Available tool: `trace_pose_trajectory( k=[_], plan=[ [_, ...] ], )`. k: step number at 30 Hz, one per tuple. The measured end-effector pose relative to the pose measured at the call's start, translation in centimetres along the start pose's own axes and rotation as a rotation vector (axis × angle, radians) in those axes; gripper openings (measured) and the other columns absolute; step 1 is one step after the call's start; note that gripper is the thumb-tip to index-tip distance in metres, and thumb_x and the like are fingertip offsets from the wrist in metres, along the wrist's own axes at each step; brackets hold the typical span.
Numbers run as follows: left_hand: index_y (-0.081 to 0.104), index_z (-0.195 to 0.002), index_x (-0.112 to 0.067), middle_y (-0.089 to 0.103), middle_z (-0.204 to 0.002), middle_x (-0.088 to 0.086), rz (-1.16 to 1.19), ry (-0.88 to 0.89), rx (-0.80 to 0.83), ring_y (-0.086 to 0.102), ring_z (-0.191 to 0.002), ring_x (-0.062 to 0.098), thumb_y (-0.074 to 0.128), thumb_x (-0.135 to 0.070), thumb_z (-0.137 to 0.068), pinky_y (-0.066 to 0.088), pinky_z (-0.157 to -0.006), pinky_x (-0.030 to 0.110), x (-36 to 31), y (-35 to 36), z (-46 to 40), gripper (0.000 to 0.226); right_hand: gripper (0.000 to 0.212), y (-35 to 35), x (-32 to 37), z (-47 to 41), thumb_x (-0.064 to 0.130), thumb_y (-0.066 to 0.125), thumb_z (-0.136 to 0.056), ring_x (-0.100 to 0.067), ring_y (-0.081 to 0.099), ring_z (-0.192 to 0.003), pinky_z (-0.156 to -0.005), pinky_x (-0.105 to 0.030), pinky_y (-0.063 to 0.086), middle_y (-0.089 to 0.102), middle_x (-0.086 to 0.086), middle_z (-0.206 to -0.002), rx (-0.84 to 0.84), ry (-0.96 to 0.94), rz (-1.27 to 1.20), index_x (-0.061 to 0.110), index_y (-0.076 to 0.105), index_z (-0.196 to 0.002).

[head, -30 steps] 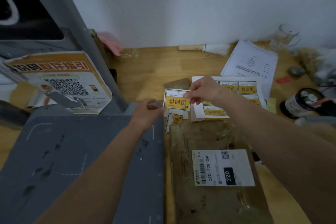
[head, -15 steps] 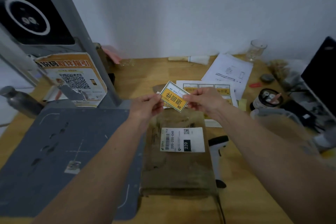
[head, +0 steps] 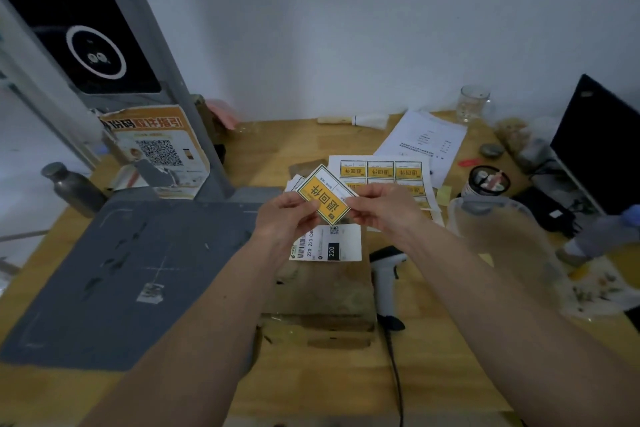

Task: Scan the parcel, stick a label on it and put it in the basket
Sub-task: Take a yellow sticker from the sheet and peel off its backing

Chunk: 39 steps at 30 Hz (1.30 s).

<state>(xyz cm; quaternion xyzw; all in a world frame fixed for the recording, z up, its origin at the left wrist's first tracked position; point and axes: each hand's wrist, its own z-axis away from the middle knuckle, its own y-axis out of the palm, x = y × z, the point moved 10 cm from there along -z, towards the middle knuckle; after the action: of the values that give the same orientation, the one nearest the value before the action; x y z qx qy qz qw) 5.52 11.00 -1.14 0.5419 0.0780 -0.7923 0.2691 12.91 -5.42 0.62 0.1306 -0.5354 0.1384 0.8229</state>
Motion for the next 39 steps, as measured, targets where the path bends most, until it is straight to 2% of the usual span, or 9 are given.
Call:
trace_pose_trajectory(
  k=[2,9,11,15,20,25,29,33,39],
  plan=[
    [0.066,-0.092,-0.004,0.073,-0.093,0.014,-0.083,0.018,0.047,0.067,-0.068,0.016,0.069,-0.001,-0.081,0.053,-0.063,0.023,-0.5,0.4,0.4,0.012,0.011,-0.1,0.5,0.6,0.000,0.072,-0.080,-0.022,0.068,-0.071,-0.073,-0.032,0.060,0.072,-0.015,-0.087,-0.028,-0.033,0.021,0.003,0.065,-0.088],
    [0.068,-0.076,-0.013,0.073,-0.082,0.006,-0.359,0.078,0.204,0.060,-0.067,0.015,0.071,-0.007,-0.082,0.051,-0.062,0.025,-2.3,-0.1,1.9,0.009,0.007,2.0,3.0,2.7,0.002,0.071,-0.081,-0.018,0.067,-0.065,-0.059,-0.026,0.057,0.072,-0.008,-0.078,-0.036,-0.121,0.107,0.009,0.069,-0.079],
    [0.069,-0.083,-0.007,0.072,-0.084,0.010,-0.300,0.096,0.182,0.061,-0.069,0.018,0.070,-0.008,-0.083,0.052,-0.067,0.026,-3.2,-0.8,2.2,0.001,0.007,2.7,3.2,3.3,0.001,0.072,-0.079,-0.017,0.064,-0.060,-0.053,-0.025,0.053,0.071,-0.008,-0.074,-0.048,-0.135,0.085,0.006,0.068,-0.081],
    [0.068,-0.100,-0.002,0.074,-0.095,0.012,-0.173,0.079,0.189,0.070,-0.082,0.023,0.067,-0.005,-0.084,0.058,-0.075,0.032,-4.3,-1.8,2.6,0.016,0.008,3.6,3.5,4.0,-0.002,0.071,-0.079,-0.019,0.061,-0.056,-0.054,-0.030,0.055,0.069,-0.010,-0.073,-0.105,-0.148,-0.004,0.003,0.066,-0.082],
    [0.067,-0.095,-0.006,0.075,-0.082,0.008,-0.219,-0.007,0.257,0.070,-0.067,0.017,0.070,0.001,-0.079,0.061,-0.063,0.028,-4.0,-2.3,3.1,0.017,0.012,3.9,4.4,4.1,0.001,0.072,-0.080,-0.019,0.058,-0.058,-0.052,-0.027,0.054,0.068,-0.010,-0.072,-0.176,-0.185,-0.024,0.008,0.065,-0.074],
    [0.065,-0.107,0.001,0.068,-0.078,0.010,-0.242,0.027,0.211,0.059,-0.054,0.011,0.070,0.002,-0.080,0.055,-0.051,0.020,-5.0,-3.1,2.8,0.028,0.004,4.2,4.9,4.0,0.009,0.072,-0.082,-0.013,0.055,-0.058,-0.053,-0.023,0.050,0.069,-0.007,-0.074,-0.183,-0.197,-0.012,0.007,0.068,-0.082],
    [0.070,-0.104,-0.005,0.072,-0.086,0.008,-0.290,0.101,0.179,0.056,-0.062,0.012,0.070,-0.001,-0.081,0.053,-0.058,0.022,-6.3,-3.1,2.4,0.024,0.003,4.1,5.2,3.8,0.007,0.070,-0.083,-0.015,0.056,-0.063,-0.055,-0.025,0.050,0.071,-0.012,-0.083,-0.185,-0.194,-0.010,0.005,0.068,-0.085],
    [0.068,-0.108,-0.003,0.073,-0.099,0.014,-0.126,0.129,0.164,0.067,-0.077,0.017,0.072,0.000,-0.078,0.056,-0.067,0.023,-7.1,-3.1,2.3,0.031,0.007,3.8,4.6,3.8,0.003,0.069,-0.083,-0.015,0.056,-0.058,-0.053,-0.025,0.050,0.070,-0.016,-0.083,-0.192,-0.164,-0.123,0.000,0.067,-0.089],
    [0.068,-0.096,-0.001,0.073,-0.094,0.015,0.018,0.145,0.153,0.071,-0.082,0.025,0.070,0.006,-0.077,0.060,-0.074,0.030,-7.4,-2.7,3.3,0.021,0.010,4.2,3.9,3.8,0.003,0.071,-0.082,-0.016,0.060,-0.059,-0.053,-0.023,0.054,0.070,-0.018,-0.083,-0.190,-0.150,-0.236,0.004,0.063,-0.076]
  ],
)
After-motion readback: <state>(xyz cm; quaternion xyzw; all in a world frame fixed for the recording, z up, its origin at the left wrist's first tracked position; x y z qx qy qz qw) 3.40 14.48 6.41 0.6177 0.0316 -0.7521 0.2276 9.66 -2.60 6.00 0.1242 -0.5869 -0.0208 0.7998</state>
